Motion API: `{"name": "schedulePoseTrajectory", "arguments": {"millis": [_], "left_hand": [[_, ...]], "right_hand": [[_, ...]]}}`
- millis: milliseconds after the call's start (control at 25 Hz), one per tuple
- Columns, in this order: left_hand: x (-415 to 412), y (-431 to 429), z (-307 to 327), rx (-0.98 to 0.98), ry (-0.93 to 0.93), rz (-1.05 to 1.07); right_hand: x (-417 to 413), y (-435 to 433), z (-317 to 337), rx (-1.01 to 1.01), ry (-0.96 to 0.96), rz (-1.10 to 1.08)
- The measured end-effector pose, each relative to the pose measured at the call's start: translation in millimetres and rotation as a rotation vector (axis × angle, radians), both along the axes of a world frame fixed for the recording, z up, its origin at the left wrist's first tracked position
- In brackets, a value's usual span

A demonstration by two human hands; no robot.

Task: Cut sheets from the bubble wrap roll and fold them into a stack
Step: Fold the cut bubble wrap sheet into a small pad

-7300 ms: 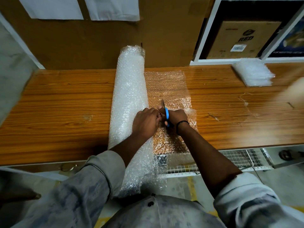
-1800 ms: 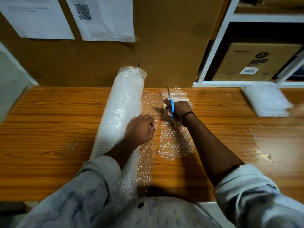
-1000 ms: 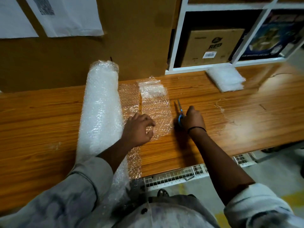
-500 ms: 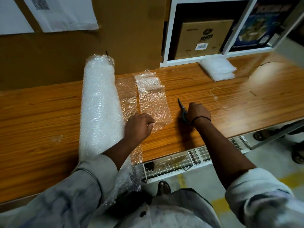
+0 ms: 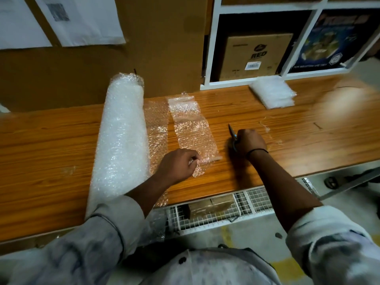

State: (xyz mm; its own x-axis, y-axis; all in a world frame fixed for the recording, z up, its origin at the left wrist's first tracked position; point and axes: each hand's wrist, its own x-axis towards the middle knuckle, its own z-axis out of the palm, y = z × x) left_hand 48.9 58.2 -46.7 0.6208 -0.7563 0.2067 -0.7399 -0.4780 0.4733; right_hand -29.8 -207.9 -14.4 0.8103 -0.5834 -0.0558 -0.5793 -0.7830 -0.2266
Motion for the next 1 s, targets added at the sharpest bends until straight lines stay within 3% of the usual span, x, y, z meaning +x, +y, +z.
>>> {"name": "schedulePoseTrajectory", "arguments": {"millis": [200, 280, 400, 480, 560, 680, 840, 1000], "left_hand": [[-8, -14, 10, 0.076, 0.044, 0.034], [-9, -18, 12, 0.089, 0.119, 0.066], [-9, -22, 11, 0.072, 0.226, 0.125], [-9, -23, 7, 0.023, 0.298, 0.165], [-11, -23, 5, 0.001, 0.338, 0.182], [-15, -19, 6, -0.003, 0.35, 0.176], [-25, -15, 5, -0.01, 0.329, 0.147], [-36, -15, 15, -0.061, 0.357, 0.088]], "right_hand": [[11, -20, 9, -0.01, 0.245, 0.145], [7, -15, 9, -0.059, 0.22, 0.252], [-9, 4, 6, 0.085, 0.025, 0.599], [-20, 15, -1, 0.201, 0.058, 0.865], [-29, 22, -11, 0.131, 0.158, 0.976], [-45, 27, -23, -0.019, 0.138, 1.009], [-57, 31, -40, -0.103, -0.127, 1.059], [-55, 35, -33, 0.122, -0.187, 0.932]]}}
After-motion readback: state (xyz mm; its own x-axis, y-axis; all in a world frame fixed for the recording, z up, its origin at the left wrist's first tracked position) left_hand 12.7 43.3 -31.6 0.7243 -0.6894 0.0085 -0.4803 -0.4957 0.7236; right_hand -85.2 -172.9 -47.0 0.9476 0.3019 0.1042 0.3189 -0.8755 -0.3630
